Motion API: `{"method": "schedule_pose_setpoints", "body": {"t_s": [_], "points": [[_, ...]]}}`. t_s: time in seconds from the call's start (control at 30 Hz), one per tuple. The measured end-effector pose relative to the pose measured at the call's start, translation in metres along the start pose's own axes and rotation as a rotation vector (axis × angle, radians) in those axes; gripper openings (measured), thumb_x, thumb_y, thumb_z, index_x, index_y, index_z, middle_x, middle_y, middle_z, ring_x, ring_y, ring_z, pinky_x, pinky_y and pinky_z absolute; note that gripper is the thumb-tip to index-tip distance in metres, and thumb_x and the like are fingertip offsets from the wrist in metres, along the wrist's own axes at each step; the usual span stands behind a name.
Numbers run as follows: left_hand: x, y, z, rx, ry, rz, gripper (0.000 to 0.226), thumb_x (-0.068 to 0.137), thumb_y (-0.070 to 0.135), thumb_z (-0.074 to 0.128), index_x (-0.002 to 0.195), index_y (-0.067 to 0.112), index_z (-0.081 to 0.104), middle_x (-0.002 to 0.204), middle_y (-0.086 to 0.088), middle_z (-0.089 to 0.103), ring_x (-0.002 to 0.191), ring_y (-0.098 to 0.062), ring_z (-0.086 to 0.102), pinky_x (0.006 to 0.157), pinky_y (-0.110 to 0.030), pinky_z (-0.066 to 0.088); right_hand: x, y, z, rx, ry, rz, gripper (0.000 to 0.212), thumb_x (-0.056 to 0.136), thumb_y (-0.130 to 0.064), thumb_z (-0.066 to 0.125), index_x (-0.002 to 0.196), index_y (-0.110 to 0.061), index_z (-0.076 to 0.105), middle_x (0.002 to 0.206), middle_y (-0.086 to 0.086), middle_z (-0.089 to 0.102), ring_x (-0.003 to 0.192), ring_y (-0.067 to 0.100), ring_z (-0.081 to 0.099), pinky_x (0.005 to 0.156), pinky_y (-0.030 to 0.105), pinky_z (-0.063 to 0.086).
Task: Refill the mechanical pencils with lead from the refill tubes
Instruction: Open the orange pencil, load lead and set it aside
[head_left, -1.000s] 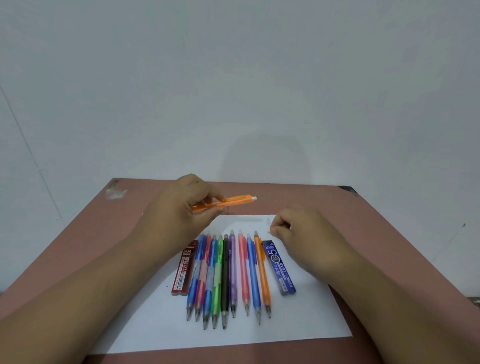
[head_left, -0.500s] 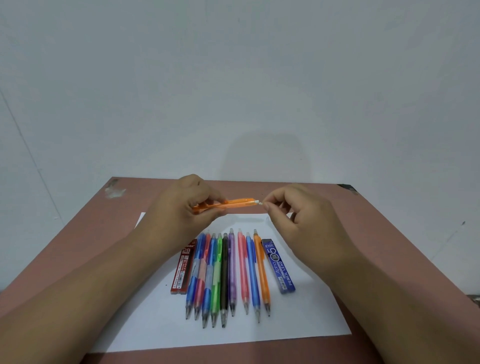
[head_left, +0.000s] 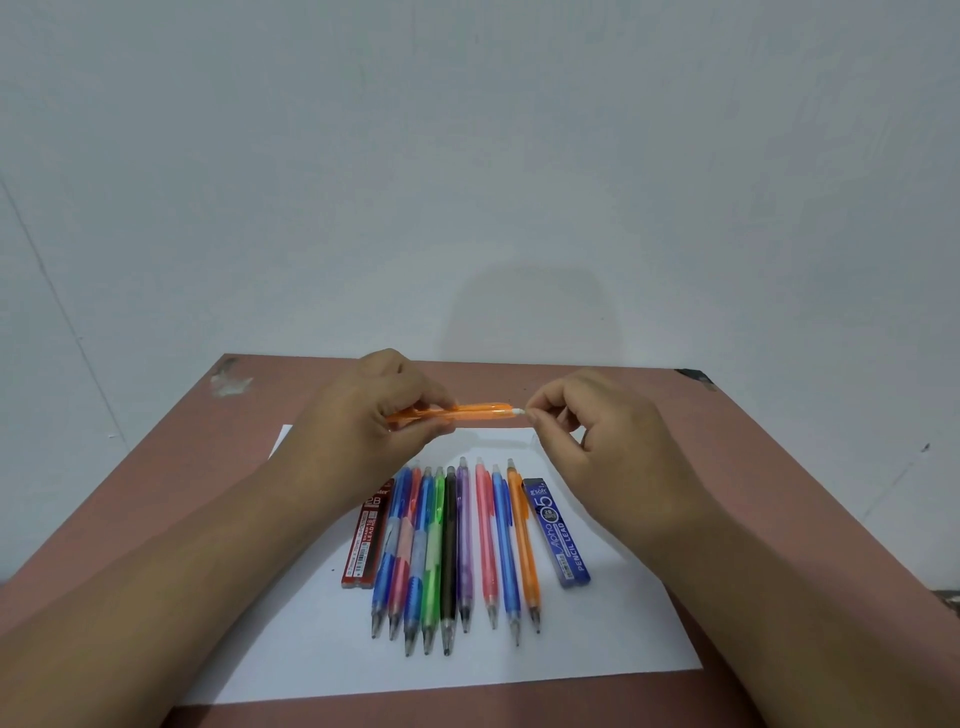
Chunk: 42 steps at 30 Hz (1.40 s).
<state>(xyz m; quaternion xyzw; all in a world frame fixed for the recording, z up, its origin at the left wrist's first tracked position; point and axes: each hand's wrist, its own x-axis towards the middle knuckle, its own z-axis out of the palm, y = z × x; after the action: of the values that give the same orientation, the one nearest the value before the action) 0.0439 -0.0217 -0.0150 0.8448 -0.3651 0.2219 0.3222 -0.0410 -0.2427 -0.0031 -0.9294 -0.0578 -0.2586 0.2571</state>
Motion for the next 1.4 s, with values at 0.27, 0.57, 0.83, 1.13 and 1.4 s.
{"method": "schedule_pose_setpoints", "body": {"t_s": [0.27,0.57,0.83,1.13,1.4], "points": [[0.0,-0.005,-0.001,0.029,-0.017,0.099,0.021,0.083,0.023,0.079,0.104,0.025,0.078,0.09,0.014,0.055,0.081,-0.008,0.055,0.062,-0.03,0.049,0.001,-0.002,-0.002,-0.264,-0.116,-0.085,0.013,0.104,-0.034,0.05,0.094,-0.03,0.058,0.098,-0.015,0.057,0.096,0.007,0.047,0.08,0.023,0.041],[0.0,0.003,0.003,-0.033,0.027,-0.02,0.021,0.082,0.024,0.08,0.102,0.024,0.078,0.09,0.008,0.063,0.085,-0.013,0.058,0.07,-0.031,0.051,0.005,0.009,0.002,0.034,0.046,0.146,0.018,0.103,-0.028,0.057,0.115,-0.029,0.069,0.105,-0.021,0.062,0.093,-0.003,0.058,0.08,0.012,0.045],[0.002,0.004,0.003,-0.028,-0.002,-0.092,0.021,0.084,0.024,0.077,0.105,0.023,0.077,0.091,0.009,0.061,0.087,-0.01,0.055,0.071,-0.019,0.042,0.011,0.025,0.014,-0.131,-0.185,0.182,0.026,0.103,-0.023,0.057,0.124,-0.028,0.071,0.113,-0.007,0.067,0.104,0.009,0.059,0.09,0.029,0.051],[0.003,0.004,0.003,-0.006,-0.01,-0.131,0.018,0.085,0.028,0.075,0.103,0.027,0.075,0.088,0.017,0.054,0.083,-0.007,0.052,0.066,-0.016,0.037,0.009,0.011,0.007,0.368,0.085,0.351,0.01,0.093,-0.026,0.072,0.099,-0.03,0.079,0.087,-0.018,0.075,0.083,-0.003,0.068,0.075,0.014,0.054],[0.003,0.001,0.002,-0.004,0.017,-0.097,0.016,0.082,0.029,0.077,0.098,0.029,0.074,0.085,0.016,0.055,0.08,-0.007,0.053,0.064,-0.019,0.037,0.007,-0.002,0.006,0.689,0.05,0.422,0.013,0.092,-0.012,0.072,0.097,-0.023,0.077,0.088,-0.004,0.079,0.084,0.011,0.075,0.081,0.027,0.062]]}}
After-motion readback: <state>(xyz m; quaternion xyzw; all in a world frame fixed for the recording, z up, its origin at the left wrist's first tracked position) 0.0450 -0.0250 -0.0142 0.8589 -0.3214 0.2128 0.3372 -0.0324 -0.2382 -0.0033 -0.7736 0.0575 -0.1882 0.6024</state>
